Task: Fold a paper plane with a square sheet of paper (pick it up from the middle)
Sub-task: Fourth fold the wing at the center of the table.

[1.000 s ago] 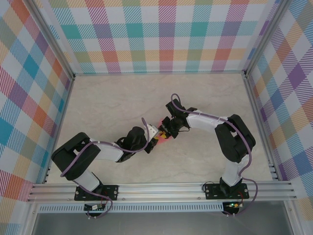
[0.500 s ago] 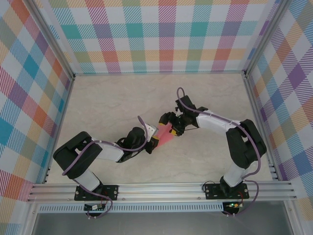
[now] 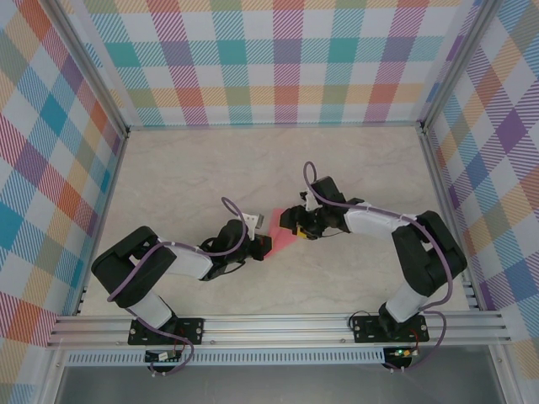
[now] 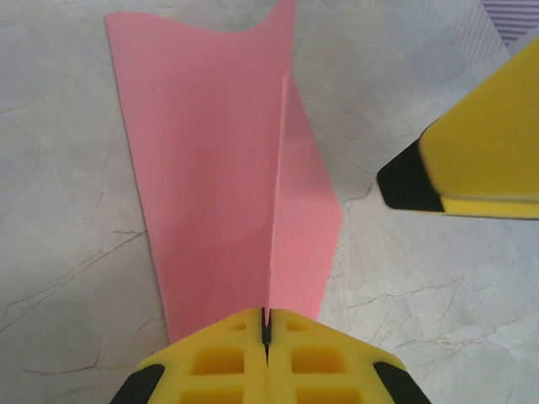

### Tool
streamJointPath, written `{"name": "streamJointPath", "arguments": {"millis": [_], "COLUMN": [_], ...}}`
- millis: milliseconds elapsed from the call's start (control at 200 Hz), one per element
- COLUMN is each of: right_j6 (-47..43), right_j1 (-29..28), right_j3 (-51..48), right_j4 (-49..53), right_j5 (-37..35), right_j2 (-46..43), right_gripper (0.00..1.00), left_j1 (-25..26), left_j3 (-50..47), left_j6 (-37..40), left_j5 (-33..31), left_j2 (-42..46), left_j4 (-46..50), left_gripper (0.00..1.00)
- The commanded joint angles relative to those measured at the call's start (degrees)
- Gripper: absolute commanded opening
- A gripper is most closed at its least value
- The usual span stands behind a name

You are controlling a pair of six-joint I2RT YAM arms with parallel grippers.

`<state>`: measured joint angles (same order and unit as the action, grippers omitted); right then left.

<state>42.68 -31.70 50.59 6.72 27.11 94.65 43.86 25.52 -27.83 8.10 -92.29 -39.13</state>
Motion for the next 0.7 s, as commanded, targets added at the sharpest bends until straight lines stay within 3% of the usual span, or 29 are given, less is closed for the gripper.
{"name": "streamJointPath", "arguments": {"millis": [0,305,695], "right_j6": [-2.9,-4.9,-6.2], "right_j1": [0.2,0.2,-0.1], "right_j3": [1.2,3.8,6.5], "right_j4": [-2.5,-2.3,0.1], "right_j5": [3.6,4.9,3.6], "right_j2": [2.6,6.5,10.2], "right_gripper": [0.60,0.56,0.51], "left_j1": [0.4,-0.1,-0.4], "left_j3": [-0.1,1.5,2.0], "left_j6": [-4.1,-9.3,-12.9], "left_j5": [-0.2,3.4,2.9], "left_j2": [-0.3,-1.3,-2.1], "left_j4": [-0.3,0.5,1.4], "left_gripper": [0.03,0.03,0.03]}}
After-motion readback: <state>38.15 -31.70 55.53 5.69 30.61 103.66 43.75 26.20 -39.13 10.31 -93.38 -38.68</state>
